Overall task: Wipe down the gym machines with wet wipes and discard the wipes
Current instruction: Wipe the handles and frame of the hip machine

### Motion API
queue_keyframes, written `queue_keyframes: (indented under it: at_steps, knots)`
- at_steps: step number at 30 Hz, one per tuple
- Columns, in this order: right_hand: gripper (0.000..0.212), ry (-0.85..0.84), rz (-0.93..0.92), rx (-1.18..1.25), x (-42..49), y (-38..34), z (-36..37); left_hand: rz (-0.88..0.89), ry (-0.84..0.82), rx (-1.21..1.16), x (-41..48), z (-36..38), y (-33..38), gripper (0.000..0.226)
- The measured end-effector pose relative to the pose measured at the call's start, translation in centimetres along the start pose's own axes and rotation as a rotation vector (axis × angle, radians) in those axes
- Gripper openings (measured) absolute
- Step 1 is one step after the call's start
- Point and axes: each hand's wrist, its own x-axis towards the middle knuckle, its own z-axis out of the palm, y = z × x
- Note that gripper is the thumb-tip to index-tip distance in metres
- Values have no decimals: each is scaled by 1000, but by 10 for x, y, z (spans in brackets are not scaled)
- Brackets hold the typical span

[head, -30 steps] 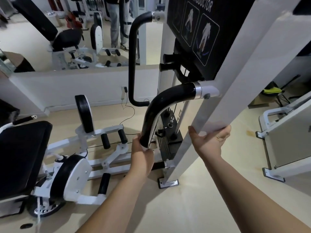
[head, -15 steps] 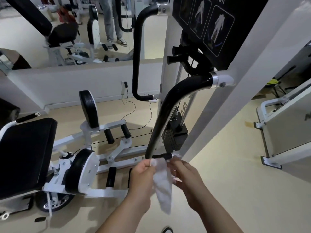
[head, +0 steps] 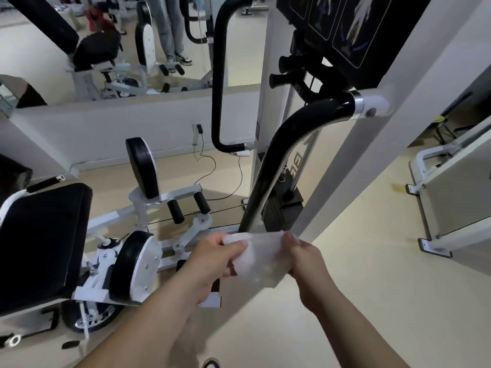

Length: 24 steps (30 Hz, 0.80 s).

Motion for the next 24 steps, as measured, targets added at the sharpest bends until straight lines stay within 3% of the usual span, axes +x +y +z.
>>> queue_keyframes:
  at_steps: [2,4,6,11,17,19,23,24]
  knots:
    - [29,117,0,8,12,-9,-11,12,83,-58,8,2,3,8]
    - [29,209,-34,55,20,-25,-17,47,196,-69,18,4,6,5]
    - [31,198,-106,114,22,-42,-15,41,235,-64,24,7,5,10]
    - [32,-27,-181,180,8,-81,42,-5,160,-35,31,10,9,15]
    - [14,147,-104,421,18,-68,86,-19,83,84,58,-12,17,13]
    - [9,181,-17,393,21,-62,100,-34,62,133,68,-22,17,13]
    - [5,277,-60,297,30,-50,128,-59,-4,208,87,-37,19,14]
    - [16,329,-90,284,32,-48,132,-57,-19,225,92,-40,20,14]
